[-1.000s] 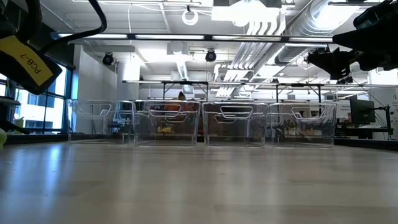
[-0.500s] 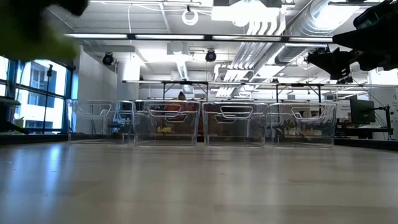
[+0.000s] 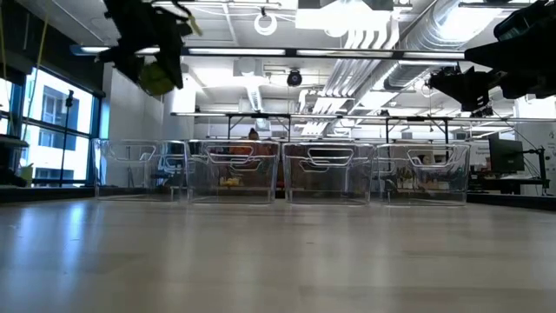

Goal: Sort produce into baskets
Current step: Put the chayote into the left transparent bin

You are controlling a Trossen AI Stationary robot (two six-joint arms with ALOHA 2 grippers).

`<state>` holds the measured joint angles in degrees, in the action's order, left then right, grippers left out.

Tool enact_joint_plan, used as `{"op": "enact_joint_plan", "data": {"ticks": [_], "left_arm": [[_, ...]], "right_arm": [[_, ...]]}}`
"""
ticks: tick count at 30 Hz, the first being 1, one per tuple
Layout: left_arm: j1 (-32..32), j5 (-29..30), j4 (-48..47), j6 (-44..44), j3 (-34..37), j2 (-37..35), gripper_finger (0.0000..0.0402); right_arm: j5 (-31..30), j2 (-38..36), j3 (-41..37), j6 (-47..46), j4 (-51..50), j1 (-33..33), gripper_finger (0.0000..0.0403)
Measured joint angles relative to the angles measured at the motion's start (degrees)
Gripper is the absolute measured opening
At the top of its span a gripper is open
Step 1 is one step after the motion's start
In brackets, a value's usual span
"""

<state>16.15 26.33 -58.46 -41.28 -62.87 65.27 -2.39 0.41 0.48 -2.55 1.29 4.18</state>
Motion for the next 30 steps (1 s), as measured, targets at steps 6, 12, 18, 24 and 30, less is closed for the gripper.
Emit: {"op": "enact_joint_plan", "data": {"ticks": [6, 12, 18, 24, 30], "left_arm": [[8.9, 0.0, 2.0, 7.2, 0.0, 0.1, 0.0316], [12.4, -1.8, 6.1, 14.7, 0.0, 0.1, 0.0318], [14.6, -2.3, 5.8, 15.5, 0.0, 0.1, 0.035], [15.4, -5.0, 5.7, 15.5, 0.0, 0.1, 0.0391], [15.4, -10.1, 5.7, 11.7, 0.0, -0.1, 0.0398]], "right_arm": [[0.0, 0.0, 0.0, 0.0, 0.0, 0.0, 0.0362], [0.0, 0.0, 0.0, 0.0, 0.0, 0.0, 0.0362], [0.0, 0.0, 0.0, 0.0, 0.0, 0.0, 0.0362], [0.0, 0.0, 0.0, 0.0, 0.0, 0.0, 0.0362], [0.0, 0.0, 0.0, 0.0, 0.0, 0.0, 0.0362]]}}
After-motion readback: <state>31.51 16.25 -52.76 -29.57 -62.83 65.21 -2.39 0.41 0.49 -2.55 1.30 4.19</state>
